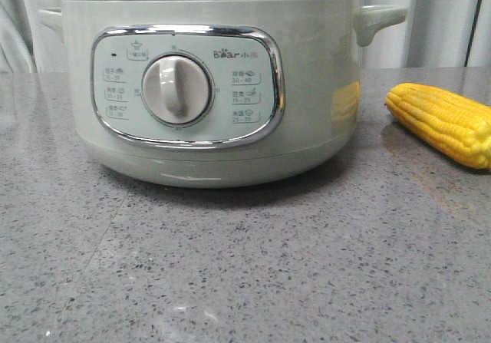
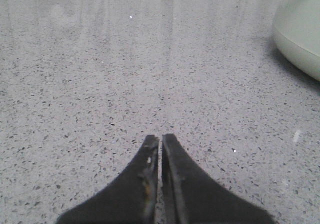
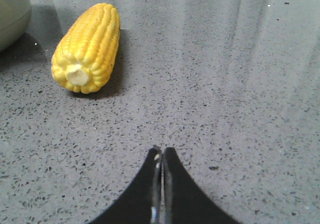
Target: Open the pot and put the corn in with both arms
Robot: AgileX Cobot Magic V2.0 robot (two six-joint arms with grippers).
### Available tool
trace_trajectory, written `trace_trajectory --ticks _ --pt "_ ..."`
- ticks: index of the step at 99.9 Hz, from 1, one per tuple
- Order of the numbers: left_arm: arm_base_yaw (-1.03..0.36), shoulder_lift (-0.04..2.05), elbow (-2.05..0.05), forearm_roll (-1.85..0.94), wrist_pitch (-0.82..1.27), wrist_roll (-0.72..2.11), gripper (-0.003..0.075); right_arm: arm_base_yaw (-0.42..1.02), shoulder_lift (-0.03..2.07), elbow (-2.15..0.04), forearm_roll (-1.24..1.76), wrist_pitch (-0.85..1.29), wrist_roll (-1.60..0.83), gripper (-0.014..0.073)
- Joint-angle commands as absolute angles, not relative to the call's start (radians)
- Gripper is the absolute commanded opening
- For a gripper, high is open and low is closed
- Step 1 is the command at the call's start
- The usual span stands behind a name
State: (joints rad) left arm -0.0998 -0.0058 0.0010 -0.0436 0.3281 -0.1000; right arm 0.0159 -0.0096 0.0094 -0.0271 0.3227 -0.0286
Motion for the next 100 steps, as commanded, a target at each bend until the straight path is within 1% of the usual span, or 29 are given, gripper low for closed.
trace_trajectory --ticks 1,29,73,80,100 --pt "-0.098 -0.035 0.023 -0.039 0.284 -0.102 -0.0020 0.017 -0.033 0.028 -0.026 0.306 -0.035 -0.0064" --pt "-0.098 -0.035 0.023 -0.039 0.272 -0.102 -0.0020 0.017 -0.033 0.028 -0.026 0.306 -0.035 -0.0064" --pt "-0.098 -0.035 0.023 -0.039 0.072 -0.102 -0.0020 0.017 -0.033 0.028 -0.026 0.294 -0.035 -0.0064" --pt "-0.098 -0.035 0.023 -0.039 0.043 -0.102 -0.0020 0.017 -0.033 0.028 -0.026 0.266 -0.035 -0.0064" --pt "-0.098 -0.035 0.023 -0.039 -0.018 -0.102 -0.0020 0.017 -0.033 0.028 -0.026 0.097 -0.035 -0.0064"
